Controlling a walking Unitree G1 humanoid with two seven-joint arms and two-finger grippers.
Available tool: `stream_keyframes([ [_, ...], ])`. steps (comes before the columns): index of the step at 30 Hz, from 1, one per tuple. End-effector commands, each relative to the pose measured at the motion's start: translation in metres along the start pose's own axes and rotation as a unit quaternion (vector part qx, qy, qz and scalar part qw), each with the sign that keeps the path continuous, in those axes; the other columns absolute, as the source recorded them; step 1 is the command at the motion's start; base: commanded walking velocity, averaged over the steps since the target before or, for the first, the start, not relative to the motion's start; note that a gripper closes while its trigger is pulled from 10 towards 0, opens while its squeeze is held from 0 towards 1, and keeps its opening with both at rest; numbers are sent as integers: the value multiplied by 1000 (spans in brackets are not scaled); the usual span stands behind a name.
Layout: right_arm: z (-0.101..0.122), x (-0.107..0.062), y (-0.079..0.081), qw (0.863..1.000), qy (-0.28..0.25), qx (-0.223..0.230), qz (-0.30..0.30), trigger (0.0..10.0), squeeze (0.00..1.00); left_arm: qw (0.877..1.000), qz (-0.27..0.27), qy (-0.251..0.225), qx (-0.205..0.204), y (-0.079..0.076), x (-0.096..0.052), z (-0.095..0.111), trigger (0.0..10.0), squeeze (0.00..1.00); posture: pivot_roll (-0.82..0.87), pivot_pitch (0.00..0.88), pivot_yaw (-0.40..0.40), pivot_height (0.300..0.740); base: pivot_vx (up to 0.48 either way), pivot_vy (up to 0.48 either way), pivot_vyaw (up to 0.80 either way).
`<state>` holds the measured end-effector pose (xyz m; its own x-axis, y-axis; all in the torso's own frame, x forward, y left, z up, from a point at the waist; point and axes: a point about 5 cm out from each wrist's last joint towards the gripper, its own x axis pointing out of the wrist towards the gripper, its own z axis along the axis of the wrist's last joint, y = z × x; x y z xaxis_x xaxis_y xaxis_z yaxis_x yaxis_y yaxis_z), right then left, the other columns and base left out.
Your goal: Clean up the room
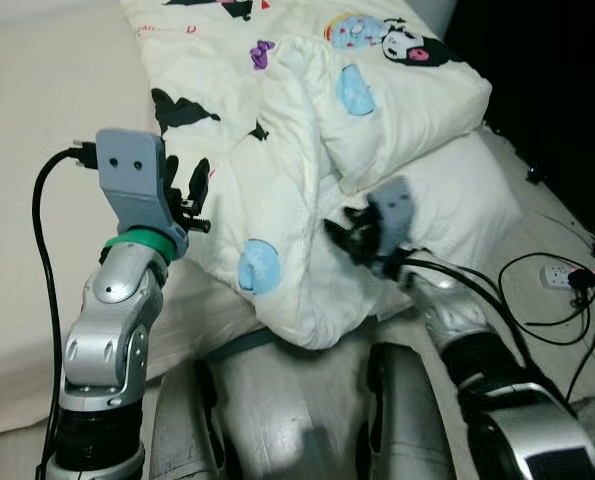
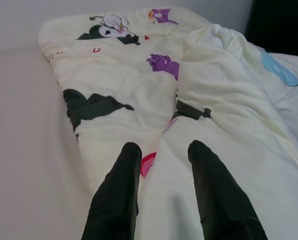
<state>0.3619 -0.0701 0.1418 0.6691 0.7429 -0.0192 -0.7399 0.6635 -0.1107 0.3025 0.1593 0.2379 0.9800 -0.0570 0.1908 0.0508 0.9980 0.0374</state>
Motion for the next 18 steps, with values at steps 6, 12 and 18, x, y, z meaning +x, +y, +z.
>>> stream_keyframes([
  [6,-6,22,61,986,-1,20,168,10000,0,1000,4,5,-1,-1,-3,-1,10000,0,38,233,91,526,0,0,0],
  [12,26,11,137,902,-50,113,414,10000,0,1000,2,3,-3,-3,-2,0,10000,0,27,224,88,526,0,0,0],
  [18,84,-19,157,767,-90,274,573,10000,0,1000,-5,-6,-8,-7,4,3,10000,0,3,206,84,526,0,0,0],
])
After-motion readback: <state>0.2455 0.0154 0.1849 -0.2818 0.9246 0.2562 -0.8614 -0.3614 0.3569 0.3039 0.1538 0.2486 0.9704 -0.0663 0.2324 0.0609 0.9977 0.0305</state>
